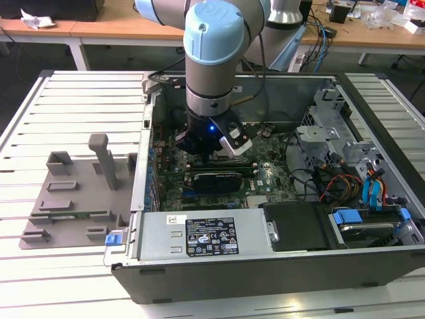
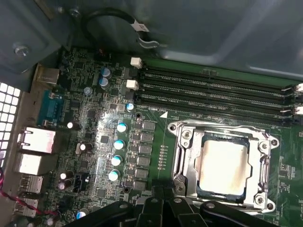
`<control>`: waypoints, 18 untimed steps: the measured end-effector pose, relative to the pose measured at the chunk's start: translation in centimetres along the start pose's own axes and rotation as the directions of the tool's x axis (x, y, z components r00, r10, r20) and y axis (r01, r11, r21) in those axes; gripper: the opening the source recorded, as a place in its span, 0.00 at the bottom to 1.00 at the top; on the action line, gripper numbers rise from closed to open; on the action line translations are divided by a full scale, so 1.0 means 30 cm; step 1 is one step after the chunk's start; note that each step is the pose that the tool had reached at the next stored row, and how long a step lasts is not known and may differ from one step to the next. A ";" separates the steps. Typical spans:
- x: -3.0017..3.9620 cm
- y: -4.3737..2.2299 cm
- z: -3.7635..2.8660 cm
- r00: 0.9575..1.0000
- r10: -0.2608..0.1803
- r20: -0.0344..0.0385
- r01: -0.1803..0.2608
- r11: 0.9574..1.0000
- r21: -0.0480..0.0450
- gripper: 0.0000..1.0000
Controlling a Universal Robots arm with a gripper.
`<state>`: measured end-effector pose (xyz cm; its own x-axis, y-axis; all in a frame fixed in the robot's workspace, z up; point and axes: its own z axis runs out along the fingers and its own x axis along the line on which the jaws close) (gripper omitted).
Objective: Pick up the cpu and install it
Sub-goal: 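Install the second cpu locking lever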
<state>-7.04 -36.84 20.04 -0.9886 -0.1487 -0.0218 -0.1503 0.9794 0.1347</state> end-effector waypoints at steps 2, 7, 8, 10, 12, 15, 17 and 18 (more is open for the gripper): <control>0.000 0.002 -0.010 1.000 -0.005 0.000 0.005 1.000 0.000 0.11; -0.005 0.014 -0.059 1.000 -0.005 -0.003 0.005 1.000 0.020 0.11; -0.005 0.015 -0.060 1.000 -0.005 -0.004 0.005 1.000 0.023 0.11; -0.012 0.018 -0.063 1.000 -0.005 -0.006 0.005 0.999 0.035 0.11; -0.021 0.024 -0.066 1.000 -0.005 -0.008 0.005 0.999 0.049 0.11; -0.044 0.042 -0.071 1.000 -0.004 -0.013 0.005 0.997 0.080 0.11; -0.057 0.055 -0.073 1.000 -0.004 -0.016 0.006 0.995 0.099 0.11; -0.062 0.061 -0.074 1.000 -0.004 -0.017 0.006 0.994 0.106 0.11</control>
<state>-5.48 -35.06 22.53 -0.9879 -0.1549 -0.0053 -0.1550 0.9875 0.0288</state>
